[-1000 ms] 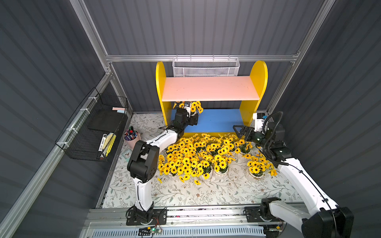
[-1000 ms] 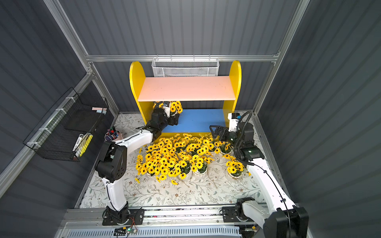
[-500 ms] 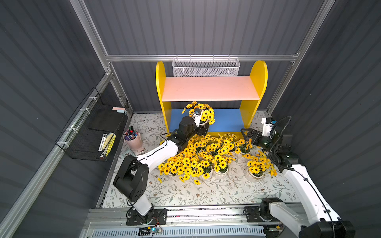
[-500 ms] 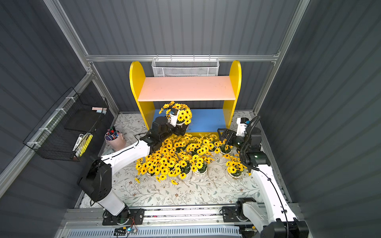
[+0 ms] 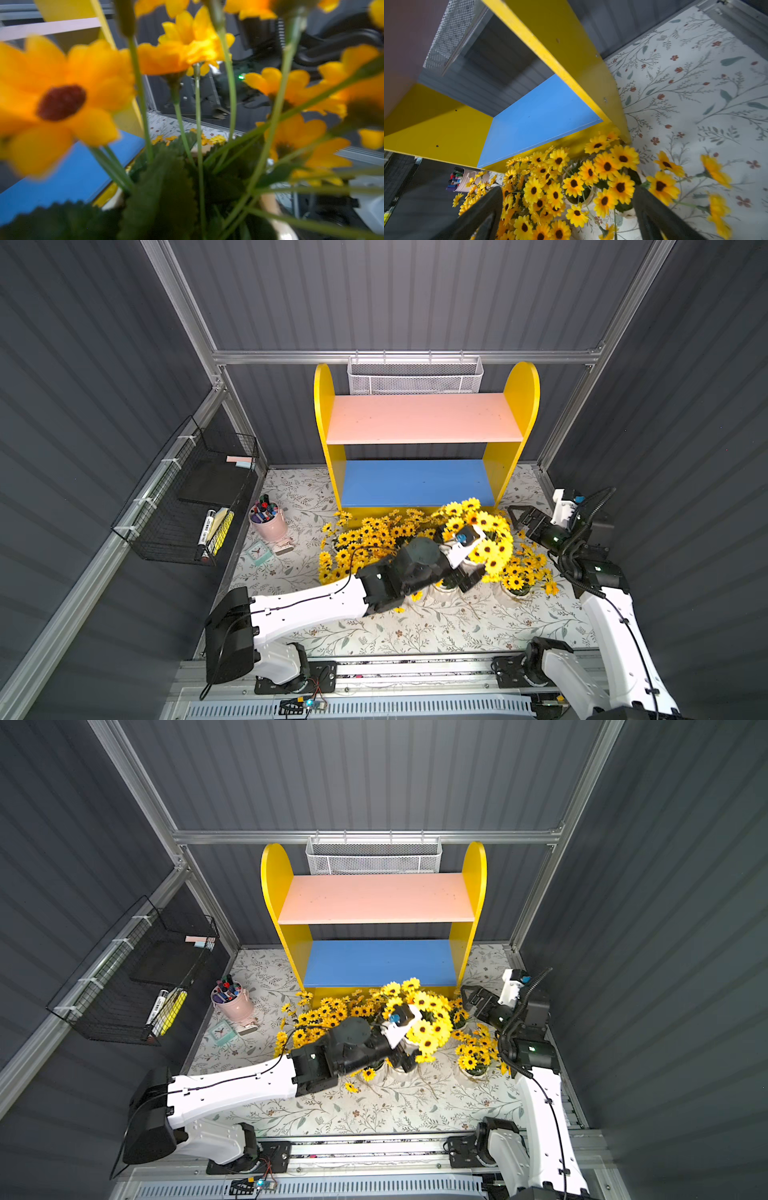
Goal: Take the sunflower pots off the shelves
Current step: Place the sunflower pot at the center of the board.
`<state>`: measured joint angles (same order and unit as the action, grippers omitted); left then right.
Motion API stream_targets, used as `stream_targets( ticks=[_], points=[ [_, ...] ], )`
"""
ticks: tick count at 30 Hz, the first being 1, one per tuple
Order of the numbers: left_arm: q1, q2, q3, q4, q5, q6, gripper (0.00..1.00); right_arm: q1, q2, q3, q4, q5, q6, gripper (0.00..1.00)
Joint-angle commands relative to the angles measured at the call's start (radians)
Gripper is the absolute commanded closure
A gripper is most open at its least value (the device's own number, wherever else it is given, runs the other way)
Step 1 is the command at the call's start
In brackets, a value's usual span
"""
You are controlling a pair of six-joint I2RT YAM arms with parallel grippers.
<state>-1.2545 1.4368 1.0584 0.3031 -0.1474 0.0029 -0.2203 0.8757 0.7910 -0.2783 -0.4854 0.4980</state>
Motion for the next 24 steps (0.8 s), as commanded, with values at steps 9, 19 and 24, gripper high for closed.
stream_targets(
  ticks=[9,19,24],
  points=[
    [-0.189,0.264,-0.190,0.495,-0.187,-0.071,1.00,-0.142,-0.021,-0.029,-0.014,-0.131,0.036,0.01],
    [-0.183,0.570,-0.180,0.807,-0.258,-0.037,1.00,-0.145,-0.035,-0.040,-0.013,-0.170,0.045,0.01],
    [-0.176,0.664,-0.161,0.895,-0.317,0.023,1.00,-0.145,-0.020,-0.030,-0.010,-0.194,0.050,0.01]
  ],
)
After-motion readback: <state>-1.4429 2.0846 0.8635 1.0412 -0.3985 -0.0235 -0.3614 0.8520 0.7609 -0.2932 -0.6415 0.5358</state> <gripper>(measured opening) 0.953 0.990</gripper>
